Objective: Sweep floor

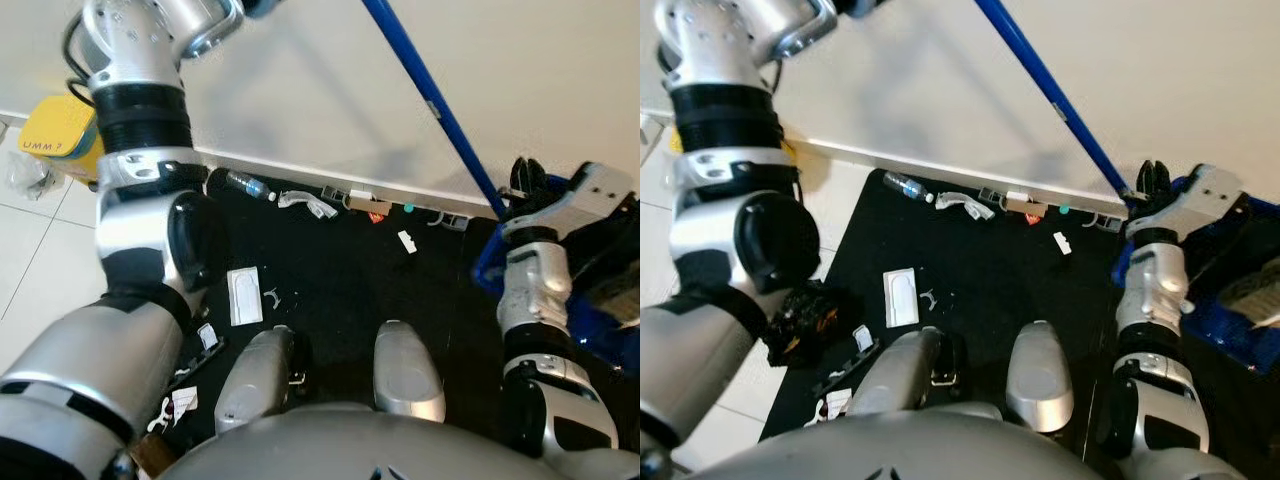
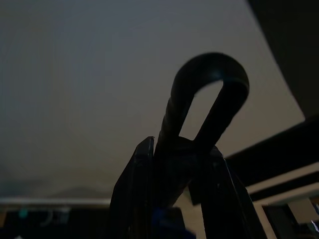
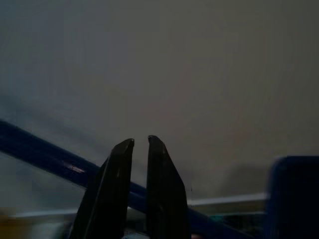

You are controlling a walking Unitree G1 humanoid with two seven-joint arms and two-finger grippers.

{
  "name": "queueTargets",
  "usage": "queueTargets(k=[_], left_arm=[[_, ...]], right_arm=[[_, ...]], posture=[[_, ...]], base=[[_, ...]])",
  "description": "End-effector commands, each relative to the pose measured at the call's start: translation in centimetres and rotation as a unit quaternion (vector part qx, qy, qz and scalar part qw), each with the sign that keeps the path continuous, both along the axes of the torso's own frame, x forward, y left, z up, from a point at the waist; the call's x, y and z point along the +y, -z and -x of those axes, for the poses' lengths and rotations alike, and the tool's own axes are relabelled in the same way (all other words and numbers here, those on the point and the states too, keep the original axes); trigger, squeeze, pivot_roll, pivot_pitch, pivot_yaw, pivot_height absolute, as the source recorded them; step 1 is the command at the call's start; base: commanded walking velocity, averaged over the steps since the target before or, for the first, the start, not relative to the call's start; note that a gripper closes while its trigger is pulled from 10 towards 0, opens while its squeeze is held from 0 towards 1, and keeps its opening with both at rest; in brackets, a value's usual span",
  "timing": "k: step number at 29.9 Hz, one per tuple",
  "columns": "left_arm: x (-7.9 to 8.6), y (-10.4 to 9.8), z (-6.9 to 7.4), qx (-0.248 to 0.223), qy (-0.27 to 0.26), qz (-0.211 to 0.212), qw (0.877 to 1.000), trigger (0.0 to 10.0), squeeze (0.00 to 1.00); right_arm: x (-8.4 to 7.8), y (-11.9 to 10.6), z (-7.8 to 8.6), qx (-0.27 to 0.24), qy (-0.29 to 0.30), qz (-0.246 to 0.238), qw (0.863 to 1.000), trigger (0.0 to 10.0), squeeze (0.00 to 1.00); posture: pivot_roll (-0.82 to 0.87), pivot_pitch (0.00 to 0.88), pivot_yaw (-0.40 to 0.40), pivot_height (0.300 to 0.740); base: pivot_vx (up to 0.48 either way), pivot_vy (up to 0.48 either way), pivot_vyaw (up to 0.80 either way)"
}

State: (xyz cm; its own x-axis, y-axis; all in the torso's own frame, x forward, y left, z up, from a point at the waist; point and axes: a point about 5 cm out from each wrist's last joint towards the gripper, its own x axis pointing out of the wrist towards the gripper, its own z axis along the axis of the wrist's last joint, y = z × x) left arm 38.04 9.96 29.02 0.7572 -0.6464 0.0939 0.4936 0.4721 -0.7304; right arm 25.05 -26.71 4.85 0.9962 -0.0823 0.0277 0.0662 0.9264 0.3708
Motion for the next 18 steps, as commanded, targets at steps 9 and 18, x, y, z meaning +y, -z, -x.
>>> queueTargets(k=[9,18], left_arm=[[0.9,2.1,-1.1,0.042,-0.055,-0.009,0.998,10.0,0.0],[1.4,3.1,-2.1,0.075,-0.101,-0.027,0.992,10.0,0.0]], right_arm=[[1.2,-1.3,4.2,-0.05,-0.171,-0.095,0.979,10.0,0.0],[3.1,0.1,7.8,0.023,-0.246,-0.082,0.966,10.0,0.0]], posture=[[-0.06,0.0,0.113,0.74],[-0.07,0.0,0.11,0.74]], base=[[0.0,0.0,0.0],[0.0,0.0,0.0]])
